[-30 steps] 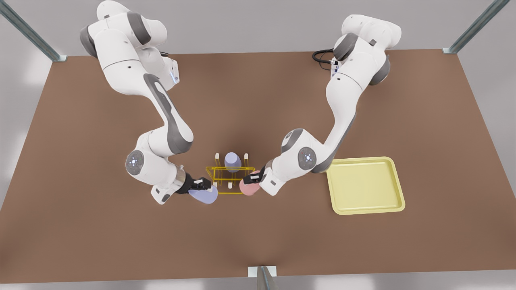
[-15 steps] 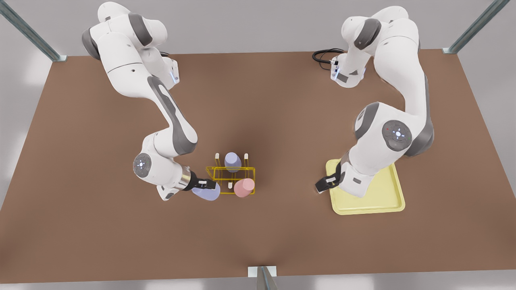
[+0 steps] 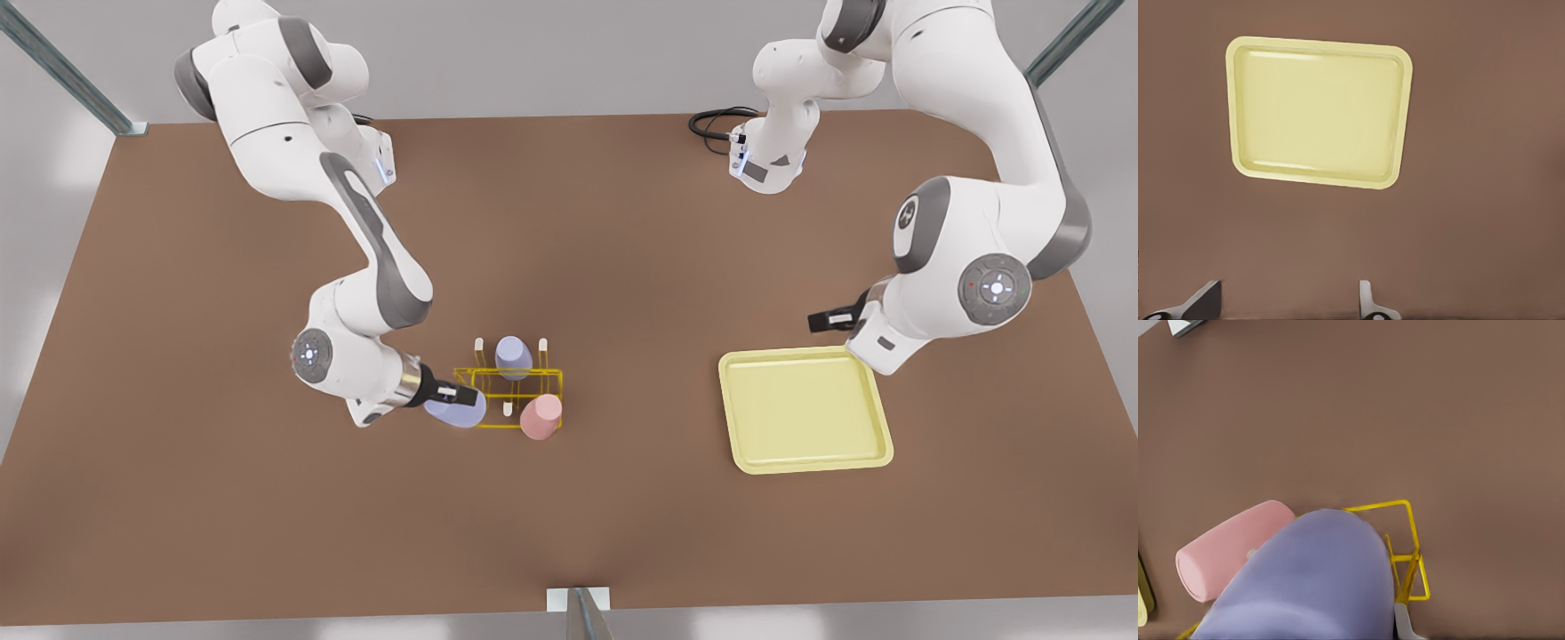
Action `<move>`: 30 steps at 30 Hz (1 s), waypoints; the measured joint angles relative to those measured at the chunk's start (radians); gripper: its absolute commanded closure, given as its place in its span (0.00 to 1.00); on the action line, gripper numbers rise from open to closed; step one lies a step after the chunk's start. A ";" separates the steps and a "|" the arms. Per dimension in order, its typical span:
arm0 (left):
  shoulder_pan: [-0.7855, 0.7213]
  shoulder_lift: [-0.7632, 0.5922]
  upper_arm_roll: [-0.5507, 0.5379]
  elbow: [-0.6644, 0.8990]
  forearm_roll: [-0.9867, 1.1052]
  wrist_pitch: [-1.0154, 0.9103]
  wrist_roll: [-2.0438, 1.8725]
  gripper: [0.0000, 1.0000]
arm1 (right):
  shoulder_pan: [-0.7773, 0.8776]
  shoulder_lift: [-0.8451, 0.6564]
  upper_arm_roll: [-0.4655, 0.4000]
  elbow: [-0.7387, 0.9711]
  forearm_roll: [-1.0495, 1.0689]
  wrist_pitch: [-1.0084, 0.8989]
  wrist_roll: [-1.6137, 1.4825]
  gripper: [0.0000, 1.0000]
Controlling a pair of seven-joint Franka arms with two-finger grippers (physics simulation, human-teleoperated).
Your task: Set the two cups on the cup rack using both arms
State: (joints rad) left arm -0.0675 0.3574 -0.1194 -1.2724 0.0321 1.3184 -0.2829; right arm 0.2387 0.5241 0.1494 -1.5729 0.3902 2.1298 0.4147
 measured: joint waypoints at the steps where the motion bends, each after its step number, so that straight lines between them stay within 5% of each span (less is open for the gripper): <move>1: 0.000 0.001 0.000 0.000 -0.001 -0.006 0.017 0.00 | 0.002 0.004 0.005 -0.001 0.001 -0.005 0.004 0.26; 6: -0.002 0.002 -0.001 0.000 -0.005 -0.025 0.089 0.00 | 0.002 0.027 0.012 -0.002 0.002 -0.016 0.023 0.25; 7: -0.002 0.002 0.000 0.000 -0.005 -0.028 0.101 0.00 | 0.002 0.029 0.012 -0.002 -0.002 -0.018 0.028 0.00; 30: -0.005 0.033 -0.004 0.021 0.010 -0.042 0.255 0.00 | 0.023 0.015 0.012 -0.038 0.012 -0.007 0.040 0.00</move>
State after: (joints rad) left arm -0.0725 0.3909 -0.1234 -1.2517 0.0424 1.2768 -0.0276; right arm 0.2622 0.5392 0.1618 -1.6110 0.4020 2.1228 0.4548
